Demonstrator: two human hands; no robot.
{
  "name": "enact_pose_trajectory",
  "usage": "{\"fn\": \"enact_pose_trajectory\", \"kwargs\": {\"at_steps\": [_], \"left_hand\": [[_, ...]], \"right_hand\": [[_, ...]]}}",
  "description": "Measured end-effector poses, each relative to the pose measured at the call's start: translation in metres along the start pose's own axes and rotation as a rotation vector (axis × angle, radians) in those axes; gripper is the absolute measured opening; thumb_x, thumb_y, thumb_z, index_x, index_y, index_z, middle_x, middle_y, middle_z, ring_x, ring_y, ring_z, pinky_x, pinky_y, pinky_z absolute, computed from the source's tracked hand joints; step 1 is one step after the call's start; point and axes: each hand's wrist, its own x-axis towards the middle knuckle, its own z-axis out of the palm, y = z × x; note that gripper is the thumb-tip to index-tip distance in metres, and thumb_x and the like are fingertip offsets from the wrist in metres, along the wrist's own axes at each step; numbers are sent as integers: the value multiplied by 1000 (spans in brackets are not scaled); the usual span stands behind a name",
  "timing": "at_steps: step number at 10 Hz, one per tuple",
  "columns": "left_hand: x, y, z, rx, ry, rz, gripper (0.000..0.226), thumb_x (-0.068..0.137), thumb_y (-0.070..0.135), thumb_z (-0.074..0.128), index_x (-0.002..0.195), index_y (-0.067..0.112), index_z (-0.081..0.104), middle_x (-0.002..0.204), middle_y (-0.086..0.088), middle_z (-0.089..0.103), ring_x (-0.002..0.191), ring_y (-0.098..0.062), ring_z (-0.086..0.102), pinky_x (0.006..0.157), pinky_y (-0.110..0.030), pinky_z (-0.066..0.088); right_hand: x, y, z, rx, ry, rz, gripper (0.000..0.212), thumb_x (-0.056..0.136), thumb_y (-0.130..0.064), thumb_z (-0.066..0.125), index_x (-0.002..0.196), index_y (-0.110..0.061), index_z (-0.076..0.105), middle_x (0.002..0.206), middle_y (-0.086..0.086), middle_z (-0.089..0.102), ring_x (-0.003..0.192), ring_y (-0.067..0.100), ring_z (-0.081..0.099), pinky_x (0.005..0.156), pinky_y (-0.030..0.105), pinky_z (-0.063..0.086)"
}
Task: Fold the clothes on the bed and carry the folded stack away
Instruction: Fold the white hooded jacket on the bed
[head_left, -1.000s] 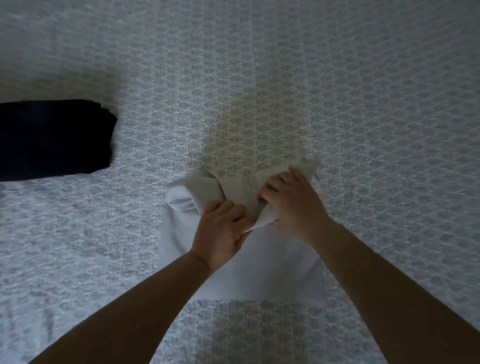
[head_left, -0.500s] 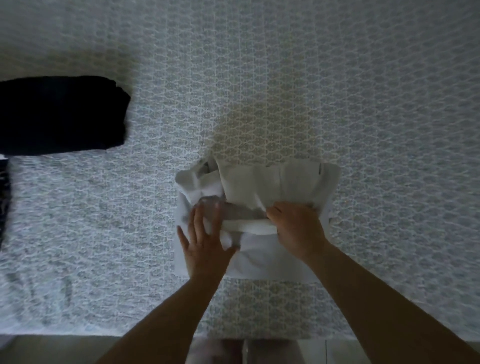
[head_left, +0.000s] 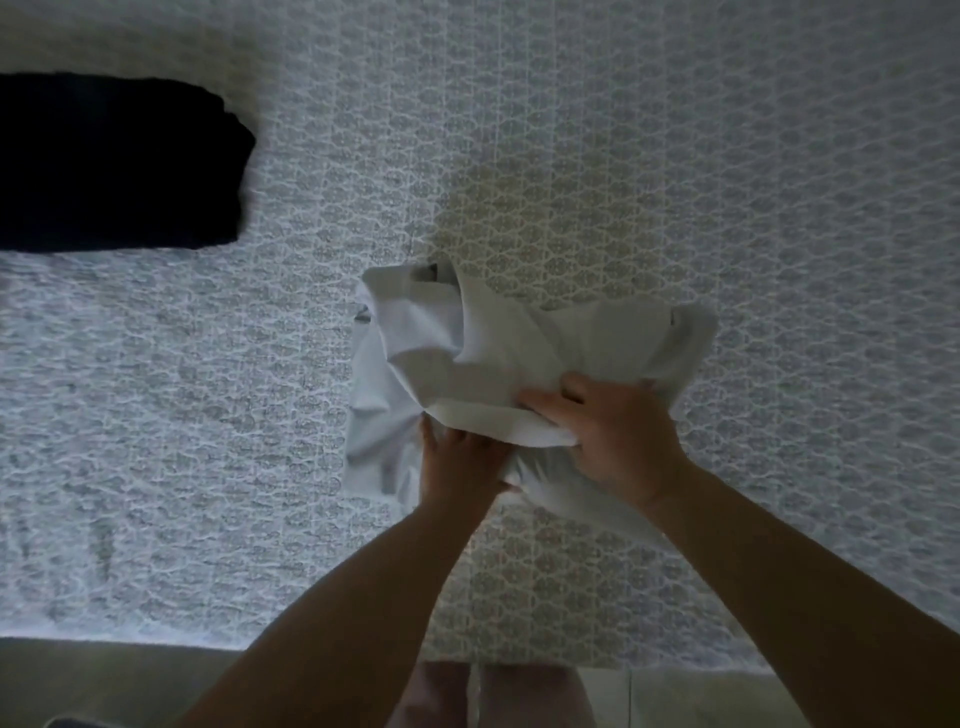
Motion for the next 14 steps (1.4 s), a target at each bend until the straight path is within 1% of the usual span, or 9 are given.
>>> {"fn": "enact_pose_trajectory", "kwargs": {"at_steps": [1,2,4,7,9,11,12,13,14], "left_hand": [[-23,6,3,-144,58,-186,90,71,58,68,147,27,30,147,-1,38,140,-28,25,117,-49,14],[-56,-2,15,-638,220,-258,61,69,15,73,127,9,55,125,-9,56,122,-30,45,105,-43,36],[-57,-37,-19,-1620,305,-695,16,91,14,48,103,22,53,86,6,61,92,-16,56,74,-21,45],[-29,-47,-62,-1314,453,-972,44,97,53,38,75,20,60,80,-6,65,73,-19,60,57,-25,41],[-35,-55,-38,-1600,269,-1272,41,102,25,38,134,2,45,135,-20,51,119,-35,54,88,-40,47],[-22,-77,-72,-764,368,-820,48,87,51,49,132,32,44,127,-1,51,102,-23,54,75,-35,37],[-16,-83,-74,-339,181,-656,45,93,57,38,125,28,51,122,-7,49,109,-29,50,75,-37,36],[-19,-78,-67,-251,305,-591,36,97,46,41,115,22,59,117,-9,53,108,-31,47,79,-37,33],[-15,-71,-64,-365,393,-668,30,98,36,41,110,22,64,121,-3,55,111,-29,41,83,-37,28]], "right_hand": [[-15,-7,7,-10,-4,-25,31,79,-32,58,99,-18,76,60,0,58,43,17,54,41,19,42],[-40,-17,32,-55,-65,8,44,59,-22,87,101,-24,76,58,-1,58,42,17,54,40,19,40],[-73,-36,58,-85,-265,104,64,50,-9,83,111,-24,71,57,-1,55,46,18,53,44,25,44],[-80,-41,67,-140,-384,247,86,54,-12,79,134,-29,53,74,4,60,64,25,58,64,35,51],[-82,-35,76,-162,-621,209,95,69,-25,64,149,-37,16,111,6,53,101,28,51,92,38,36],[-71,-33,61,-129,-655,205,75,82,-38,47,148,-42,13,120,-2,52,110,21,49,95,34,31],[-45,-42,37,10,-321,170,36,82,-46,45,89,-23,71,78,0,65,74,24,62,69,32,44],[-25,-36,27,-82,21,229,28,81,-31,52,67,-11,65,69,8,57,67,28,55,61,34,42],[-1,-20,27,-201,-90,619,36,86,-27,57,119,-13,57,117,15,54,109,35,49,87,46,37]]}}
